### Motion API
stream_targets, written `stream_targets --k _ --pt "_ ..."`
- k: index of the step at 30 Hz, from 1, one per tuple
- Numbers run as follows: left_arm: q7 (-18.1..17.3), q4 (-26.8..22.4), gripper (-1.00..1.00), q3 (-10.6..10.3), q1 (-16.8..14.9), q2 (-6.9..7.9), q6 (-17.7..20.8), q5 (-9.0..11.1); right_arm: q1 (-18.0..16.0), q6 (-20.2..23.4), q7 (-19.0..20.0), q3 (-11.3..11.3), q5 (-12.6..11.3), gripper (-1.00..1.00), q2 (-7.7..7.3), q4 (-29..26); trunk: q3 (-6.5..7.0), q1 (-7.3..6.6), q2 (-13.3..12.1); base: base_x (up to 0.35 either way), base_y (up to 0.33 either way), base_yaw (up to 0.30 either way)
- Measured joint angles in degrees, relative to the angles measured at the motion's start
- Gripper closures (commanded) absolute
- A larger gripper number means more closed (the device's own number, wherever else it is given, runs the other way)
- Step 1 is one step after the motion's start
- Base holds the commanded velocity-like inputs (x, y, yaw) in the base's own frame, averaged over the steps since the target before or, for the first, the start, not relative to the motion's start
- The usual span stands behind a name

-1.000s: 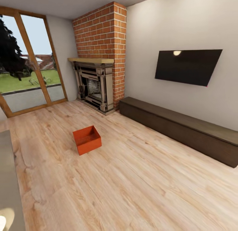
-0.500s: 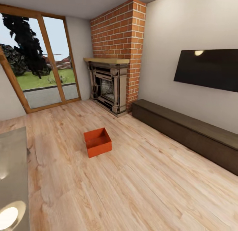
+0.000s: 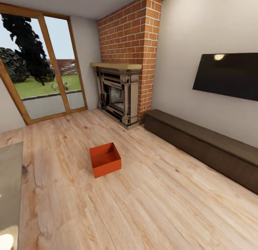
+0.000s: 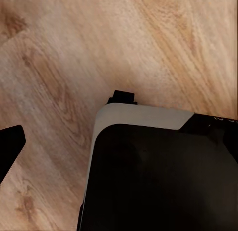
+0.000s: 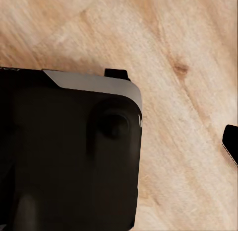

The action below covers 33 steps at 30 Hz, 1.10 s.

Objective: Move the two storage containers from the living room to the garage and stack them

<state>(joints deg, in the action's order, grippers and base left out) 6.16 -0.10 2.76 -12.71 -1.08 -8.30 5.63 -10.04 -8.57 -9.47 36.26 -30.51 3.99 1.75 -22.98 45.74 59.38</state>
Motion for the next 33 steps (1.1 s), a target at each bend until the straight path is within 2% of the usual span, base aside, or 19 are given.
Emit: stream_targets --k 33 --pt "0.00 0.01 -1.00 0.00 0.00 0.02 0.00 0.00 0.00 0.00 0.00 0.00 0.00 -1.00 0.00 0.00 0.00 0.00 0.00 0.323 0.000 0.000"
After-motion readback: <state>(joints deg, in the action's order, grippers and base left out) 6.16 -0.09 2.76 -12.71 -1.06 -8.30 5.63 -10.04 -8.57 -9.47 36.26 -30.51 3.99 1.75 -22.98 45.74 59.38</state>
